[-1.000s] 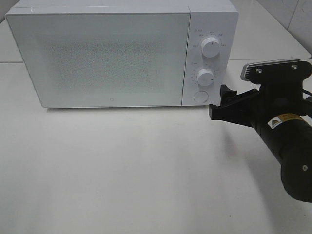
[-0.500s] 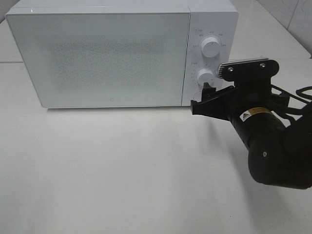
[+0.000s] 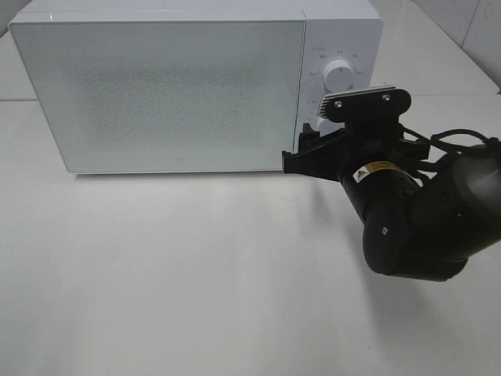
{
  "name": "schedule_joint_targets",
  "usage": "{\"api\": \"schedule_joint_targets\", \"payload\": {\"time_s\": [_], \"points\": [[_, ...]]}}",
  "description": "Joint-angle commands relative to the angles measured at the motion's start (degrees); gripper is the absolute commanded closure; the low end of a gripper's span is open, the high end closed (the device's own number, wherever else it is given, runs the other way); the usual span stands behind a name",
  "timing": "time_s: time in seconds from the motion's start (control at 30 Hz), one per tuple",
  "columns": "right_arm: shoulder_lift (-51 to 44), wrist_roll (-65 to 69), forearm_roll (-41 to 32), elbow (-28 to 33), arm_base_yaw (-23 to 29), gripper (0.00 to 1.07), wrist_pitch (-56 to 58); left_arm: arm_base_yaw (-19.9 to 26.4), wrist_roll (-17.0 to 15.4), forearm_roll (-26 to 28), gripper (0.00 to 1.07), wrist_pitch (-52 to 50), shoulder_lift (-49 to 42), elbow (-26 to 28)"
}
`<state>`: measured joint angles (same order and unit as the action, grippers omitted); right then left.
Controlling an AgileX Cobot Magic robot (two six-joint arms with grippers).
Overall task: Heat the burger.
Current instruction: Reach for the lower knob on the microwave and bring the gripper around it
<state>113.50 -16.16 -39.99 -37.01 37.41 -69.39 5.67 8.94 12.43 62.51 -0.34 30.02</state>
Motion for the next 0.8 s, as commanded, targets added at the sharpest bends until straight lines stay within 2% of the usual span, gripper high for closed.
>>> {"api": "schedule_joint_targets", "payload": {"time_s": [0.03, 0.43, 0.8], "points": [[1.43, 0.06, 1.2, -3.27, -0.92, 0.31, -1.38, -0.17, -0.06, 0.46, 0.09, -0.74, -1.26, -0.17], [5.44, 0.46, 3.27, -7.96, -3.9, 0.31, 1.43, -0.17, -0.06, 0.46, 0.09, -0.74, -0.97, -0.17], [6.07, 3.84, 3.5, -8.59, -5.21, 0.31, 1.6, -0.17, -0.06, 0.46, 0.09, -0.74, -0.97, -0.17]]}}
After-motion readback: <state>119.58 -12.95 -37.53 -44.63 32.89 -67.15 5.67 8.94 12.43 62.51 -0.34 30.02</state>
